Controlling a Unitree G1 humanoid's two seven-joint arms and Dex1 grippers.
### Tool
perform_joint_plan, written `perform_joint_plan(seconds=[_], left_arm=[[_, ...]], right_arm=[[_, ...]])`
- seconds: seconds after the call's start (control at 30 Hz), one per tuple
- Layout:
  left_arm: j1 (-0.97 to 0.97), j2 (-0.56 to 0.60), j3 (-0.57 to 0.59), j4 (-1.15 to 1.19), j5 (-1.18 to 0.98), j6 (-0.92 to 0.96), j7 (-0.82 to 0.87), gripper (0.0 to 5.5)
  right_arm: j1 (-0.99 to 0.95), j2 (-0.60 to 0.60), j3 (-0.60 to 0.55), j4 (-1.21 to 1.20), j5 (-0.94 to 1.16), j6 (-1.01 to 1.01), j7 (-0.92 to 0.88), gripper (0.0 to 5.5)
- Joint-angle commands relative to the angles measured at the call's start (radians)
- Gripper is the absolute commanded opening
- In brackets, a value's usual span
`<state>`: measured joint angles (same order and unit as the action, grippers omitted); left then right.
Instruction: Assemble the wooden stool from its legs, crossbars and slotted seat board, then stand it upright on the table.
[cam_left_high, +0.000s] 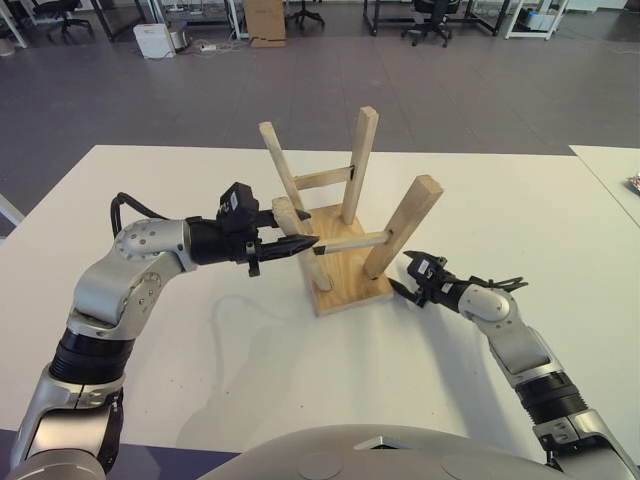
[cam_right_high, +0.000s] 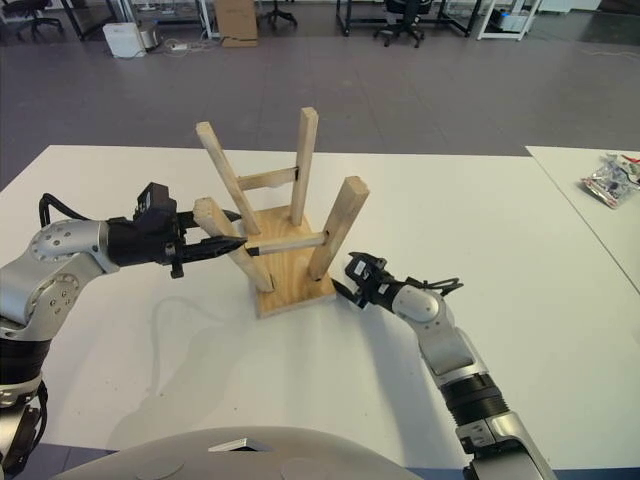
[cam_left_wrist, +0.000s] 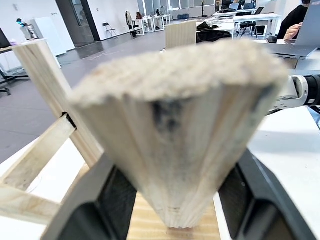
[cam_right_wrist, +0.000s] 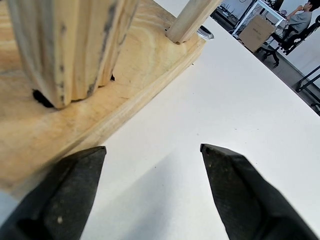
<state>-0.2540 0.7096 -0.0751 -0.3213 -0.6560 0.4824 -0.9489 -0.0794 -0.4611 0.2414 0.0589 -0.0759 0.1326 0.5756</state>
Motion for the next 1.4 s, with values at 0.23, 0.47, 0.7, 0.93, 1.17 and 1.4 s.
perform_joint_plan(seconds=[0.23,0.47,0.7,0.93,1.17,1.4], left_arm=[[0.283,0.013,-0.337,0.125,0.276,0.045,0.154,2.04],[0.293,-0.030,-0.309,0.199,0.234,0.017,0.177,2.90],[0.309,-0.036,-0.255,0.134,0.230,0.058,0.203,4.06],[0.537,-0.026,-0.058,-0.011,0.220,0.006,0.291,4.56],[0.737,-0.085,-0.029,0.003,0.269,-0.082,0.343,4.56],[0.720,-0.132,-0.052,-0.029,0.279,-0.072,0.378,4.56]], right_arm=[[0.022,0.051,0.079,-0.071,0.009,0.025,0.037,3.55],[0.020,0.055,0.085,-0.076,0.005,0.023,0.033,3.55],[-0.022,0.015,0.002,-0.040,0.018,0.023,0.025,3.55],[-0.080,-0.081,-0.215,-0.185,0.138,0.119,0.051,3.55],[-0.313,-0.116,-0.475,-0.534,0.687,0.545,0.062,3.55],[-0.178,-0.198,-0.375,-0.658,0.765,0.660,0.100,3.55]])
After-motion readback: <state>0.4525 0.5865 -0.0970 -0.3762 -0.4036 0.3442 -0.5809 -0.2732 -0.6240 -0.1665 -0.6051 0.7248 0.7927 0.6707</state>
